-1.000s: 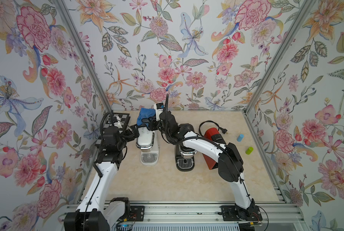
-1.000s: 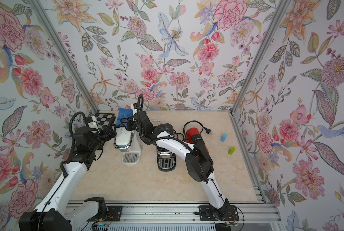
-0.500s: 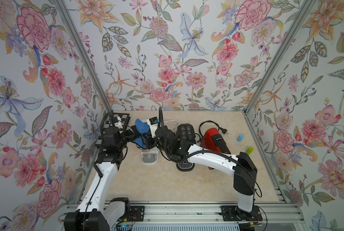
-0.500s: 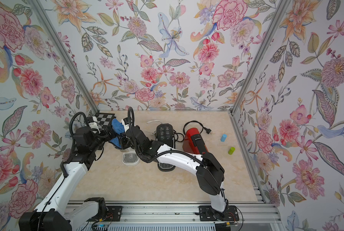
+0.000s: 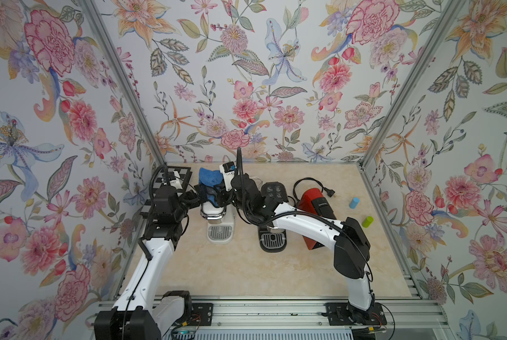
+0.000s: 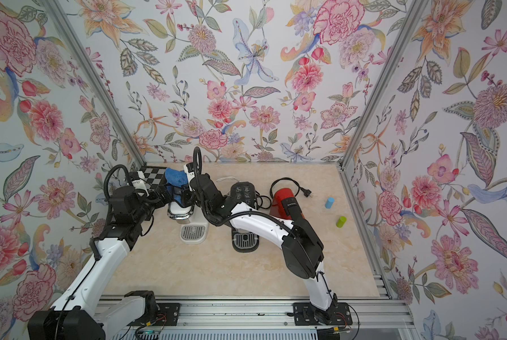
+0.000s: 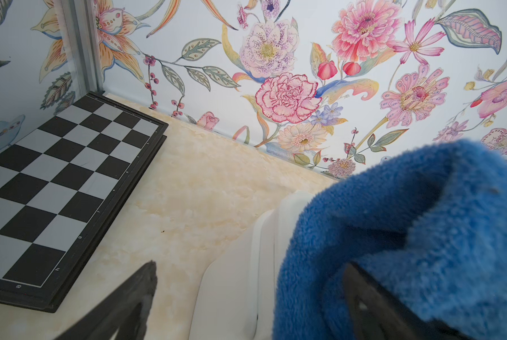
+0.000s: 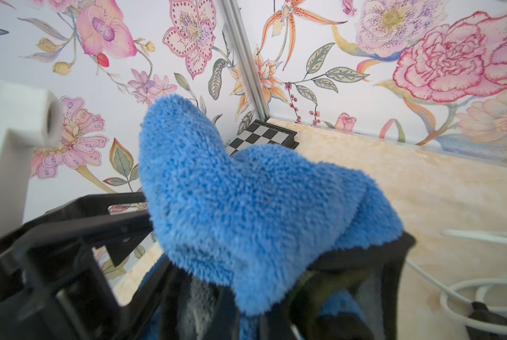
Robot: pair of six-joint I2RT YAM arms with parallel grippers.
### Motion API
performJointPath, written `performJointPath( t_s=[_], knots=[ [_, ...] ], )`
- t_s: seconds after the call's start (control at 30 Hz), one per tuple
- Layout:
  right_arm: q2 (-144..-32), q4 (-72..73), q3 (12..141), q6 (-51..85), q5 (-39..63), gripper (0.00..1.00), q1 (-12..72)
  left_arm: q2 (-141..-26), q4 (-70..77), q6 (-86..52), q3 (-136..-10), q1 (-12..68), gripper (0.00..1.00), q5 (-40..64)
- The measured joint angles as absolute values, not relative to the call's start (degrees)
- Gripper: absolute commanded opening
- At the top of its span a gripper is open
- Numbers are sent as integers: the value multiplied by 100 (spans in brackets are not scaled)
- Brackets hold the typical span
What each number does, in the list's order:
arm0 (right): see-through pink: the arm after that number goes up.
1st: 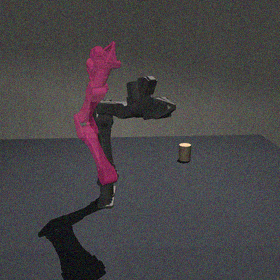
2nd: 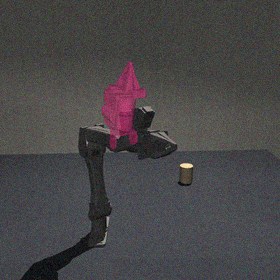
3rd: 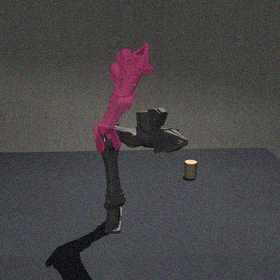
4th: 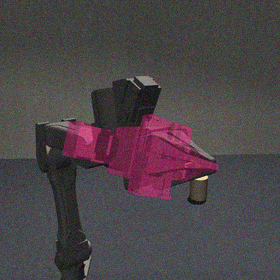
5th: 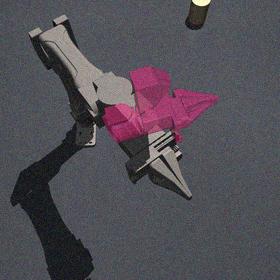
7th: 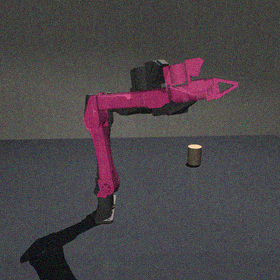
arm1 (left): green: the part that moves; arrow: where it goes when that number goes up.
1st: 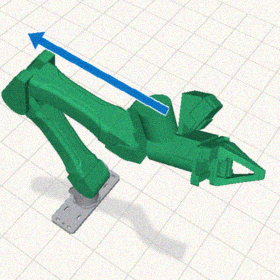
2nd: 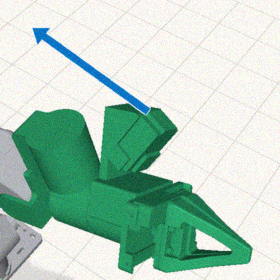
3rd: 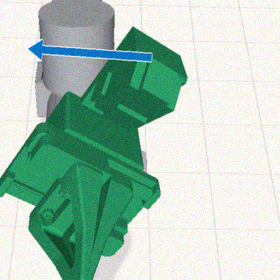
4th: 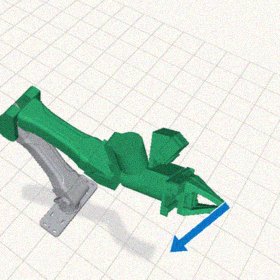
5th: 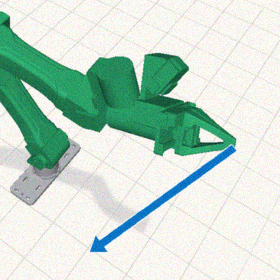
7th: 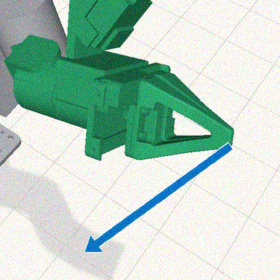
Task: Wipe the surface of a coffee machine
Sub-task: Wipe the dirt from the surface of the coffee machine.
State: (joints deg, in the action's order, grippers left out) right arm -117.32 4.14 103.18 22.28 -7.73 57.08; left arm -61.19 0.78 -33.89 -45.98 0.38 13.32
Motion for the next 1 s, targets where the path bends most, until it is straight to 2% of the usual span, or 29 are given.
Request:
performJointPath(
  t_s=[0.2,0.37,0.77,1.0],
  knots=[
    [-12066,554,10652,2434,-545,0,5450,-6143,108,-3389,-4598,40,99,1358],
    [-12046,580,10626,2447,-513,0,5559,-6154,123,-3389,-4598,40,99,1441],
    [-10746,709,8969,2443,-895,0,6333,-6147,128,-3389,-4598,97,99,1483],
    [-10619,666,8849,2421,-860,0,6292,-6147,139,-3389,-4598,121,99,1485]
  ],
)
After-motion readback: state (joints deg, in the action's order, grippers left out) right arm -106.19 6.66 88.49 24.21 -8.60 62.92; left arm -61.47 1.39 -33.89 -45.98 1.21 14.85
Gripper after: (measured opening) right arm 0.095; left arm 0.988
